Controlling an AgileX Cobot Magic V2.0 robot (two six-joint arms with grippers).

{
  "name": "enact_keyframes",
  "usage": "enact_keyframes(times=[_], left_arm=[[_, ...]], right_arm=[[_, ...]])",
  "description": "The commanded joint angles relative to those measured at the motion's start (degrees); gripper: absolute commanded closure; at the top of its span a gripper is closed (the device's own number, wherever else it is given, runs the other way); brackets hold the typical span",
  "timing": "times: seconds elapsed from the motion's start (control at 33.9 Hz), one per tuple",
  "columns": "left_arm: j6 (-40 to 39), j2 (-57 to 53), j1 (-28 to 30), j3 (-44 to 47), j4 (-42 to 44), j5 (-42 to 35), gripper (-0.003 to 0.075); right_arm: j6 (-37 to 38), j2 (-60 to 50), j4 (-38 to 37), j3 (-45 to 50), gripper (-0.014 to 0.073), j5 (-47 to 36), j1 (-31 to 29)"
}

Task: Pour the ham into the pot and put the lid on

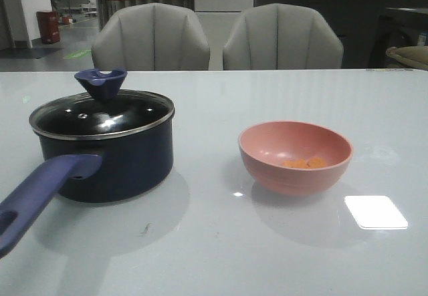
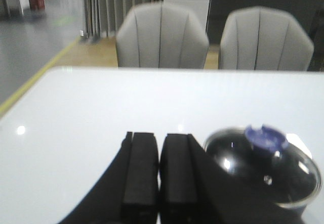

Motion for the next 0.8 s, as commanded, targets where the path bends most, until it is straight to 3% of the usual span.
enact_keyframes(times=[0.0, 0.21, 0.3, 0.41, 0.53, 0.62, 0.77], left_arm=[[-0.74, 3.49, -0.21, -2.2, -0.72, -3.18, 0.0607], [-0.74, 6.23, -0.21, -2.08, 0.27, -2.99, 0.0601], [-0.74, 6.88, -0.21, -2.08, 0.96, -2.99, 0.0563], [-0.74, 7.5, -0.21, -2.08, 0.96, -2.39, 0.0418], [-0.74, 7.91, -0.21, -2.08, 0.96, -2.02, 0.0157], [-0.74, 8.42, -0.21, -2.08, 0.96, -1.89, 0.0046], [-0.74, 12.2, -0.21, -6.06, 0.58, 3.97, 0.0029]], right_arm=[[-0.46, -1.05, -0.52, -0.22, 0.0444, -5.04, -0.34], [-0.46, -1.05, -0.52, -0.22, 0.0444, -5.04, -0.34], [-0.46, -1.05, -0.52, -0.22, 0.0444, -5.04, -0.34], [-0.46, -1.05, -0.52, -0.22, 0.0444, -5.04, -0.34], [-0.46, -1.05, -0.52, -0.22, 0.0444, -5.04, -0.34], [-0.46, -1.05, -0.52, -0.22, 0.0444, -5.04, -0.34], [-0.46, -1.05, -0.52, -0.22, 0.0444, -5.04, -0.34]])
